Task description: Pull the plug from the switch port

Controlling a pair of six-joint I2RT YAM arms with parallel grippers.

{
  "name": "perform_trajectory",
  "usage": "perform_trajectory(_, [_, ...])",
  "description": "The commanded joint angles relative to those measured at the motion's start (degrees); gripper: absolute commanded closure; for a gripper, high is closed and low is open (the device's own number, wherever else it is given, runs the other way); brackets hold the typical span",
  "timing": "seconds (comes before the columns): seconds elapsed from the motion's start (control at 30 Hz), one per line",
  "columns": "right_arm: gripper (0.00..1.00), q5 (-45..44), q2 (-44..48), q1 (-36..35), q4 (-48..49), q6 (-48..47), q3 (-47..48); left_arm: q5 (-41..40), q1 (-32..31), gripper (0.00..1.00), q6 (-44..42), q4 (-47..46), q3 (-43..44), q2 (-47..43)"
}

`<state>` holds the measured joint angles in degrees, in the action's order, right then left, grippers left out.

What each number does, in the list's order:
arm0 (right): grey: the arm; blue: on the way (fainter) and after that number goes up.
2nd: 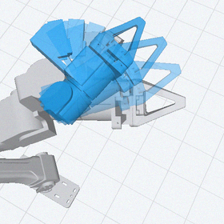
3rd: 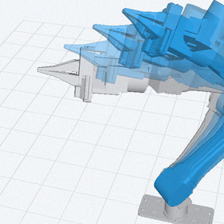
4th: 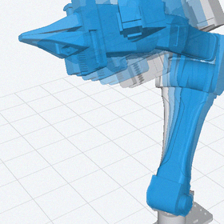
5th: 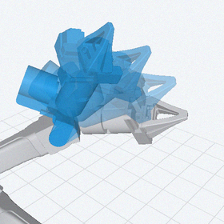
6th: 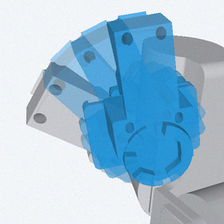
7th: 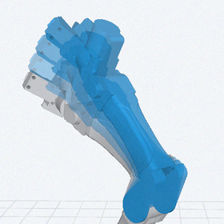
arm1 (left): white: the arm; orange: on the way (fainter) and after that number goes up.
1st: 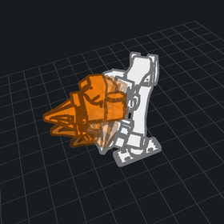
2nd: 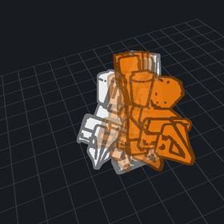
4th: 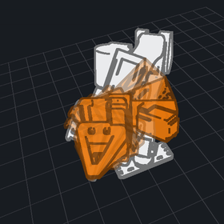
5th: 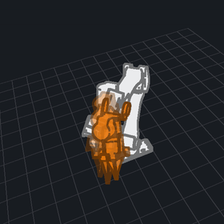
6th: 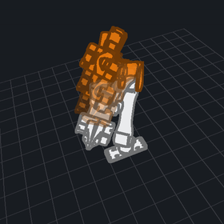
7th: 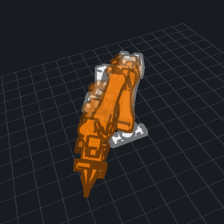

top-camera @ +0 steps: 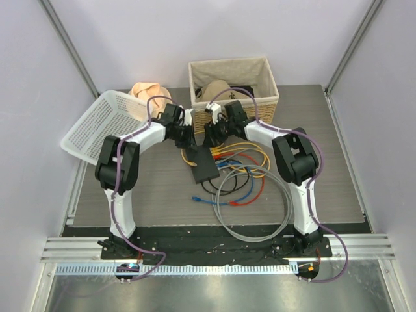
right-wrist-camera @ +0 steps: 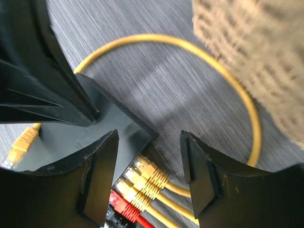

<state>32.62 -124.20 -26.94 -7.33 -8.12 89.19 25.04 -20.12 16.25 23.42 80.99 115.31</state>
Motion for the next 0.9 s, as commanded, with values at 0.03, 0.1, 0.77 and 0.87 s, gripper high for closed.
perform_trajectory(0.03, [0.37,2.62,-0.16,-0.04,2.58,2.67,-0.41,-4.56,-0.01,1.00,-1.57,2.33,-4.17,0.53])
perform_trajectory(0.1, [0.37,2.71,-0.25,-0.57,2.85,2.59,-0.86,-4.47,-0.01,1.00,-1.49,2.16,-4.17,0.53])
perform_trajectory(0.77, [0.46,2.10,0.26,-2.59,2.32,-0.67,-6.90,-4.21,0.78,1.00,-4.91,6.20,-12.68,-15.80])
perform_trajectory(0.87, [0.46,0.61,2.46,-3.29,2.15,-0.40,-10.07,-4.47,0.70,1.00,-6.14,9.18,-14.89,-17.75])
